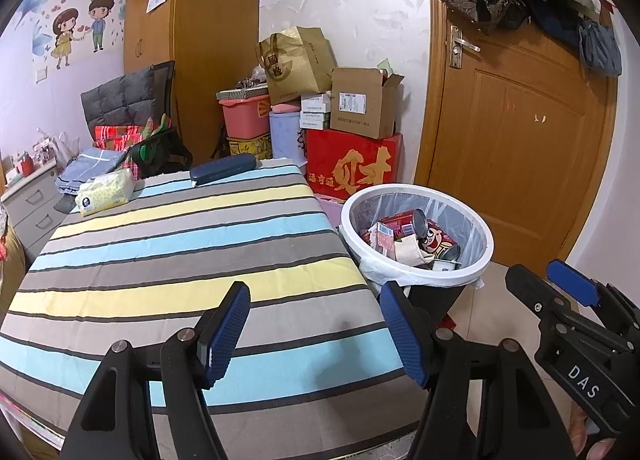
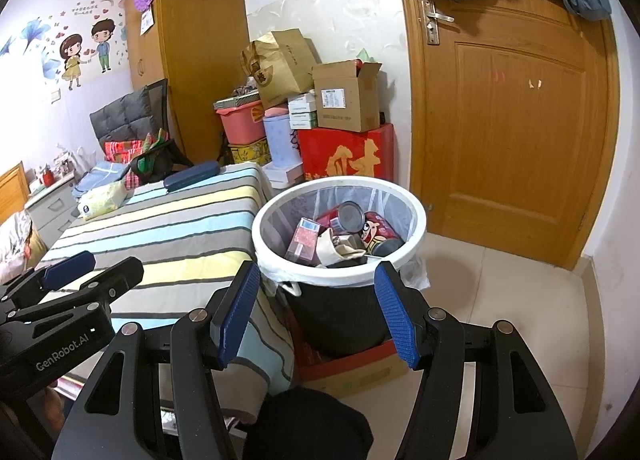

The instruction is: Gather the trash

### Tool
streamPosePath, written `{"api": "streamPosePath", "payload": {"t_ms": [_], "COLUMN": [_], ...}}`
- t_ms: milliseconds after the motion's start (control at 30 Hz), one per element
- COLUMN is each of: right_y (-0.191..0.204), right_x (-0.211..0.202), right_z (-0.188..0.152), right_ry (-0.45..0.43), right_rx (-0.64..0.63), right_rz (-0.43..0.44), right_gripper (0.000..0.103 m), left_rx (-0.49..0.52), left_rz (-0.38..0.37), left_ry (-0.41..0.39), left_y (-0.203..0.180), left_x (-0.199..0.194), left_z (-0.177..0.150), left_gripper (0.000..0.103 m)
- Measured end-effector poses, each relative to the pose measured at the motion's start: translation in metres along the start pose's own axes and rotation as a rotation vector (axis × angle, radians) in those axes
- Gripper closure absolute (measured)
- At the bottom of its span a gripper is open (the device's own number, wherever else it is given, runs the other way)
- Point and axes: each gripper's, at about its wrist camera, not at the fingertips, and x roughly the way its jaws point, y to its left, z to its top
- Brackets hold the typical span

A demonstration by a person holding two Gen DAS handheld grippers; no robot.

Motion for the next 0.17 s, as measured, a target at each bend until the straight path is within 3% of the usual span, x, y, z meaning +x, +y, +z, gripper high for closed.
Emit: {"api": "streamPosePath", "payload": {"t_ms": [167], "right_y": [0.0003], "right_x": [0.0003], "right_z": [-0.0003], "right_ry": [0.003], "right_rx": [-0.001], "right_rz": [-0.002], "right_gripper": [0.041], "left_rx": [-0.005], "left_rz": [-0.003], "left_ry": [0.004], "left_y": [0.0002], "left_x": [0.0002], "left_z": [0.0005], "left_gripper": [0.036]}}
